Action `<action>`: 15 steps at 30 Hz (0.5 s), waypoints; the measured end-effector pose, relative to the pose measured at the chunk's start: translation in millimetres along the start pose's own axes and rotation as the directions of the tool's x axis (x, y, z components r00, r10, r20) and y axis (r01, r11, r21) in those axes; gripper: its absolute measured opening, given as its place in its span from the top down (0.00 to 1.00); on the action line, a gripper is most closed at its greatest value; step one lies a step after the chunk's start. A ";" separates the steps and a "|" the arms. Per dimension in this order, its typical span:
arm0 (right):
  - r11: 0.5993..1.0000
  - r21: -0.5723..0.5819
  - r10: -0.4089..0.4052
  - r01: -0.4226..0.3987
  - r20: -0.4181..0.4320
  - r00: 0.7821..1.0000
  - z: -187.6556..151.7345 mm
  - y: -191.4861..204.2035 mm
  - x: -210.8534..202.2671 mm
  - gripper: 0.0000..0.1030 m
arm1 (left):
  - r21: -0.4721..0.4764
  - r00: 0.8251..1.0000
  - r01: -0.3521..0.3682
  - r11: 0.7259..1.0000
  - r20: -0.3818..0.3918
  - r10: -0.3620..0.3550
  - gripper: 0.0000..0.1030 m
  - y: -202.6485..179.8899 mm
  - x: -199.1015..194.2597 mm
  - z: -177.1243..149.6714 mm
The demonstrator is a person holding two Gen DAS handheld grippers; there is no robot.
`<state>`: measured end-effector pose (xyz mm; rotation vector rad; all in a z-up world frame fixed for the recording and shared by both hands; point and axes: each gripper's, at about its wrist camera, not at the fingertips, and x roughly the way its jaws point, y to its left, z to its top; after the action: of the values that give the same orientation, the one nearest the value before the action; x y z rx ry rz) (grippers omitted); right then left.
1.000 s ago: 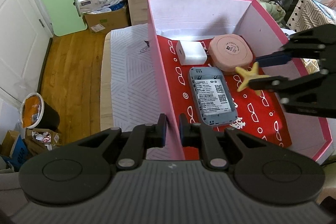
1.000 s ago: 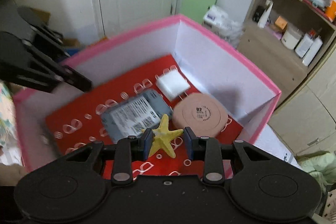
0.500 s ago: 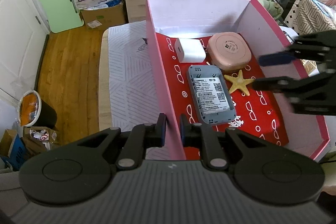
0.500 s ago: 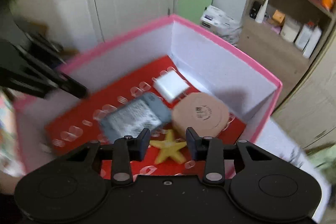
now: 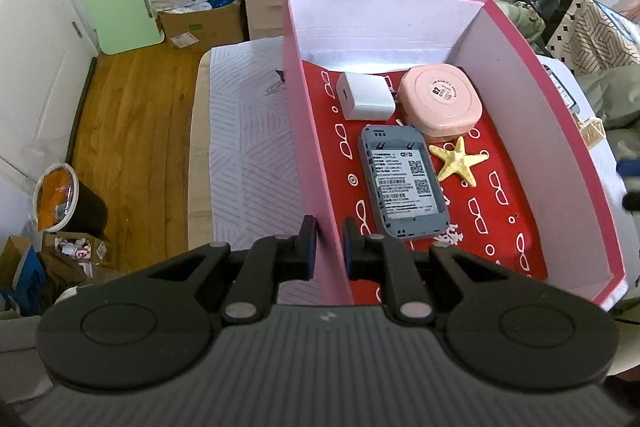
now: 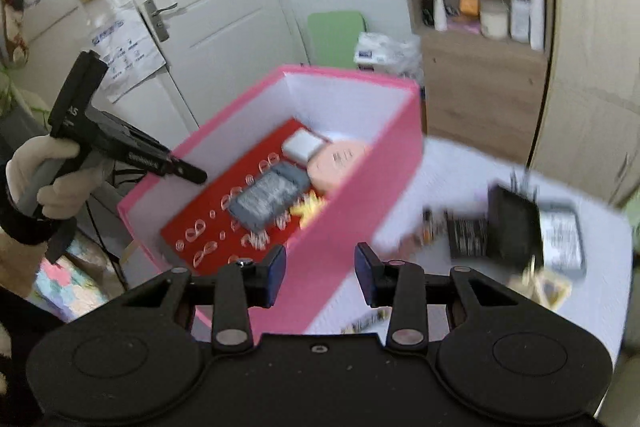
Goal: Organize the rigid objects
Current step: 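Grasp the AA battery on the table with the right tool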
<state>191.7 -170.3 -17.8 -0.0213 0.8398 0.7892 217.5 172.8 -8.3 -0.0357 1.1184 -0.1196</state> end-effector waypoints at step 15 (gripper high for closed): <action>0.988 -0.155 0.009 -0.015 -0.038 0.999 -53.7 -24.8 42.9 0.57 | 0.030 0.999 -0.034 0.999 -0.020 0.034 0.89 -8.2 -1.5 -0.4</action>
<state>189.5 -178.5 -90.4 -0.1698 0.8123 0.8662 215.8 164.9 -6.4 0.0109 1.1372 -0.1064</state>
